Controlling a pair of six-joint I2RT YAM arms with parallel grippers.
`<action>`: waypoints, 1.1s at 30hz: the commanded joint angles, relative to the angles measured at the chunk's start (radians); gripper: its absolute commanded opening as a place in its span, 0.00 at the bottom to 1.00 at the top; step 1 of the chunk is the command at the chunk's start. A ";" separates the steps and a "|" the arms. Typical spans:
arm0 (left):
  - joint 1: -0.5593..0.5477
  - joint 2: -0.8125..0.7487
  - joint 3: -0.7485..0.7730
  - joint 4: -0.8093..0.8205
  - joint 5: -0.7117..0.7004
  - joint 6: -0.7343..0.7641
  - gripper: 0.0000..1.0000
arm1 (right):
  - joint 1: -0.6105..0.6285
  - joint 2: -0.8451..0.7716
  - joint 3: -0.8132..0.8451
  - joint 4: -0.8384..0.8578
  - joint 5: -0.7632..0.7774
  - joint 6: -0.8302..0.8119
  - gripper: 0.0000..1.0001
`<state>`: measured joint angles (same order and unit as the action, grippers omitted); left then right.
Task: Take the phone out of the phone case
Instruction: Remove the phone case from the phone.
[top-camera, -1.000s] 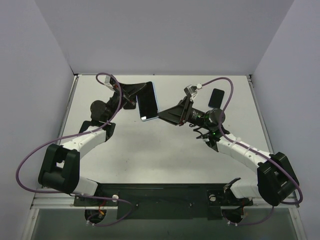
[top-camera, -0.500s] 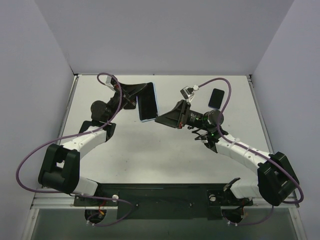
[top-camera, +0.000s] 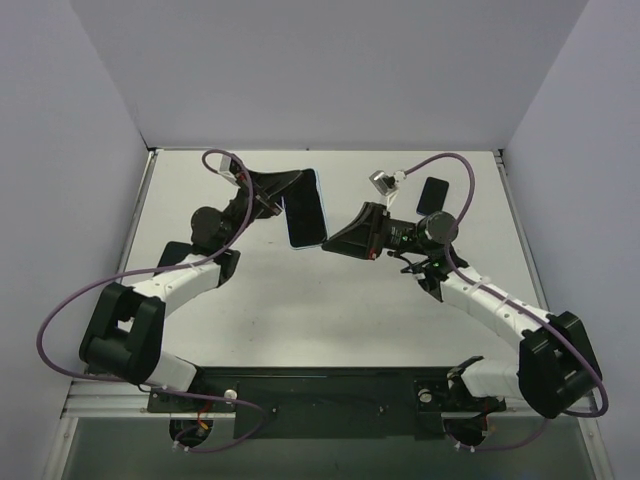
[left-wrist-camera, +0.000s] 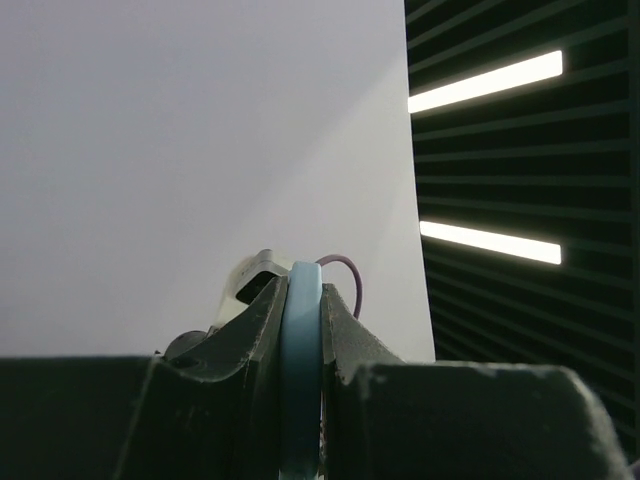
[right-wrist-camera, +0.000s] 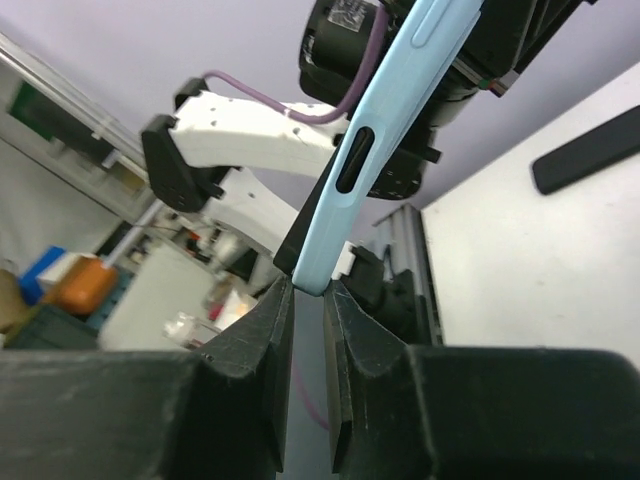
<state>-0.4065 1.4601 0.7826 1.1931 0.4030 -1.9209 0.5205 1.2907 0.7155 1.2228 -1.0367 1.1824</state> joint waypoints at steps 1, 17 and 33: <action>-0.037 -0.041 0.037 0.316 0.005 -0.336 0.00 | -0.022 -0.063 0.004 -0.313 -0.019 -0.372 0.00; -0.166 0.009 0.130 0.330 0.048 -0.320 0.00 | -0.050 0.019 0.101 -0.605 0.386 -0.337 0.00; -0.193 0.017 0.109 0.266 0.054 -0.285 0.00 | 0.007 0.039 0.172 -0.749 0.707 -0.292 0.00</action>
<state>-0.4625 1.5394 0.8387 1.1416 0.2497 -1.7439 0.4919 1.3418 0.7677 0.6941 -0.7597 1.1046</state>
